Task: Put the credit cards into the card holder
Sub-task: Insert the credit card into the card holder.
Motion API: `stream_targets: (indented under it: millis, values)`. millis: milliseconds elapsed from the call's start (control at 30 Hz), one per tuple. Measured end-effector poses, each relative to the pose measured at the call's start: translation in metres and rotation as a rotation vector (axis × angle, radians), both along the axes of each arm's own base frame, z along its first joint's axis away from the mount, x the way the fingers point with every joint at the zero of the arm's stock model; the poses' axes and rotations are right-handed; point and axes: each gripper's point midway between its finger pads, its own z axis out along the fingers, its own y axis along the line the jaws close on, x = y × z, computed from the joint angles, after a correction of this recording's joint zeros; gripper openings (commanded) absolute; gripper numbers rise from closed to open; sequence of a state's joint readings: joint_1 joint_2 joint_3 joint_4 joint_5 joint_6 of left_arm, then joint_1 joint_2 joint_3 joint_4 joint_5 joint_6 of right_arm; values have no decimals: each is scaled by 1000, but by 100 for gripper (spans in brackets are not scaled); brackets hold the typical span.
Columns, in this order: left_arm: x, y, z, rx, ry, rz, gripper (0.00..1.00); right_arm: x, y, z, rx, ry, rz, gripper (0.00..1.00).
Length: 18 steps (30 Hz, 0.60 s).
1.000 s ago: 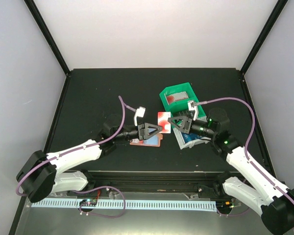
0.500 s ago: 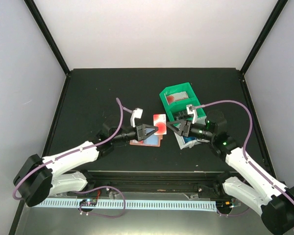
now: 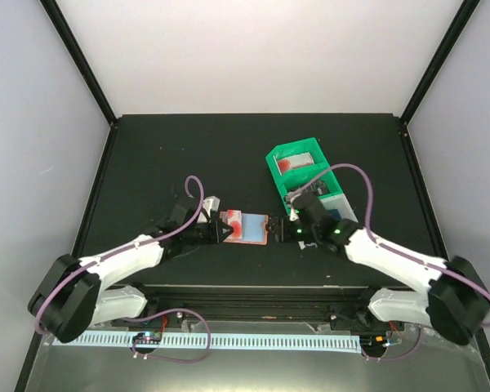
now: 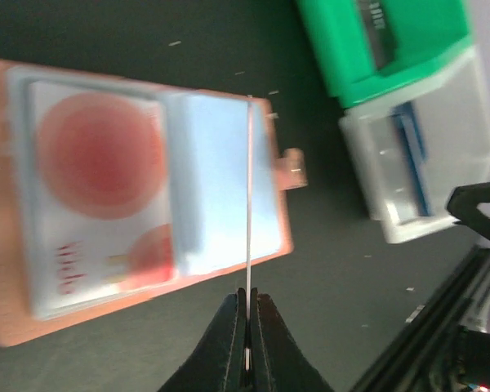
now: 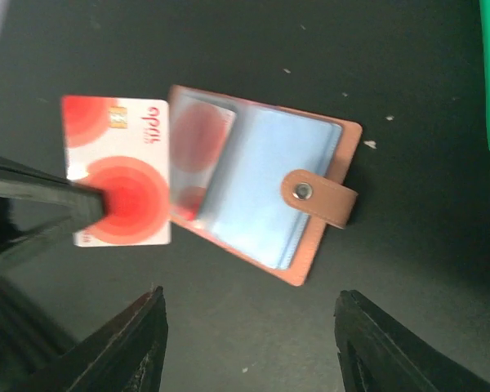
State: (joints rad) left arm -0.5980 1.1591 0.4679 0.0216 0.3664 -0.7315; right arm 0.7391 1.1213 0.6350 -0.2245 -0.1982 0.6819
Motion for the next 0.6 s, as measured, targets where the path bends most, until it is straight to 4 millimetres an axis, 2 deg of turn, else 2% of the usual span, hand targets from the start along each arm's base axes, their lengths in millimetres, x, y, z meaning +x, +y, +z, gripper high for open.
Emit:
stream_targets:
  millis: [100, 233, 400, 600]
  values:
    - [3, 12, -23, 36, 61, 19, 2, 6, 9, -26, -188, 14, -29, 58]
    - [8, 16, -44, 63, 137, 4, 2, 18, 26, -48, -404, -3, -61, 60]
    - [10, 13, -52, 49, 172, -30, 2, 25, 37, -72, -575, -12, -78, 62]
    - [9, 11, -53, 12, 192, -61, 2, 24, 29, -98, -680, 26, -79, 62]
